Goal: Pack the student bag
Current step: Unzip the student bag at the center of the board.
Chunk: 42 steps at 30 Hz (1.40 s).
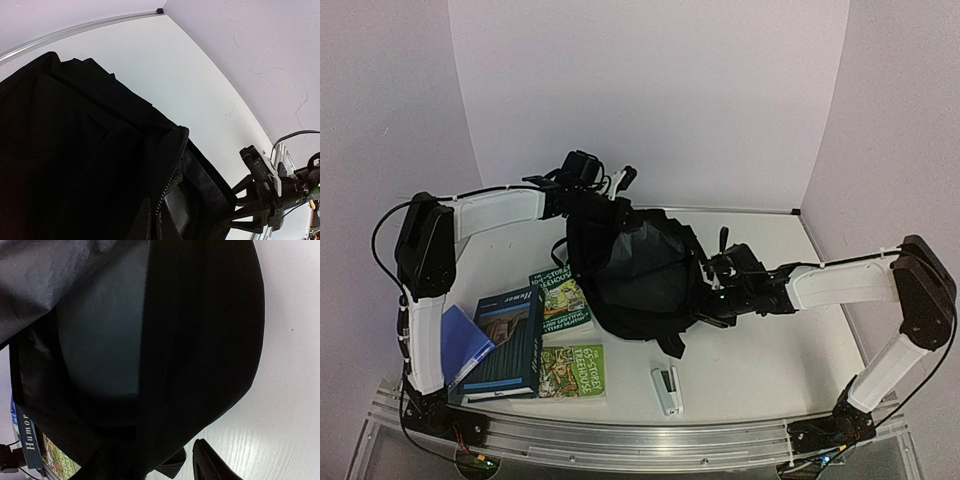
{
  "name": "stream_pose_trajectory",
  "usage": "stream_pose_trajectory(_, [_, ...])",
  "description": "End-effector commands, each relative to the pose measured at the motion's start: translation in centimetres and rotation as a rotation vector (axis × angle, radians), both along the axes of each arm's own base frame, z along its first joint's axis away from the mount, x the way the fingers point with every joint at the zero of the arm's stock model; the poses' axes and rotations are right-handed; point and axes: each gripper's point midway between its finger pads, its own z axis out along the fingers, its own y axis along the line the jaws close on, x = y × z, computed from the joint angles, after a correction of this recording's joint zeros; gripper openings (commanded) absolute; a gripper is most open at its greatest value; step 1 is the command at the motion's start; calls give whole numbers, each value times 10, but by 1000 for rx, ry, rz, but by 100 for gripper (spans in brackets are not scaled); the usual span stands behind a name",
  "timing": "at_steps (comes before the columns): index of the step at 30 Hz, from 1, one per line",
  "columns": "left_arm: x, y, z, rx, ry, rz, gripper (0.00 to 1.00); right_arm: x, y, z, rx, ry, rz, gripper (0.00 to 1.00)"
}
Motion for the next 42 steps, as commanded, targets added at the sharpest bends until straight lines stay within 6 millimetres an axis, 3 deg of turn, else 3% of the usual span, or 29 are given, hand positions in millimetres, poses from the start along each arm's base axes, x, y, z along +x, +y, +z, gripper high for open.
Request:
stream_pose_trajectory(1, [7,0,39,-42,-92,-11,0,30,19,27,30,-122,-14,27])
stream_pose_trajectory(4, [8,4,44,-10,-123,-12,0,42,9,27,-39,-182,-40,1])
stream_pose_trajectory(7, [14,16,46,41,-162,18,0,52,-9,22,-122,-204,-52,0])
stream_pose_trajectory(13, [32,44,56,47,-160,64,0,82,-94,5,-252,-160,-160,0])
stream_pose_trajectory(16, [42,53,62,22,-163,65,0,90,-124,-4,-320,-135,-180,0])
stream_pose_trajectory(21, [74,65,59,-31,-153,70,0,104,-137,-14,-358,-109,-192,0])
stream_pose_trajectory(28, [123,86,18,-86,-86,58,1,120,-142,-15,-384,-104,-191,0])
stream_pose_trajectory(34, [161,123,-11,-114,-44,150,3,117,-161,-25,-415,-60,-225,0])
stream_pose_trajectory(40, [159,119,-23,-174,13,106,12,114,-153,-20,-356,-48,-207,0])
stream_pose_trajectory(42, [157,118,-24,-185,28,100,21,114,-147,-13,-322,-54,-190,2])
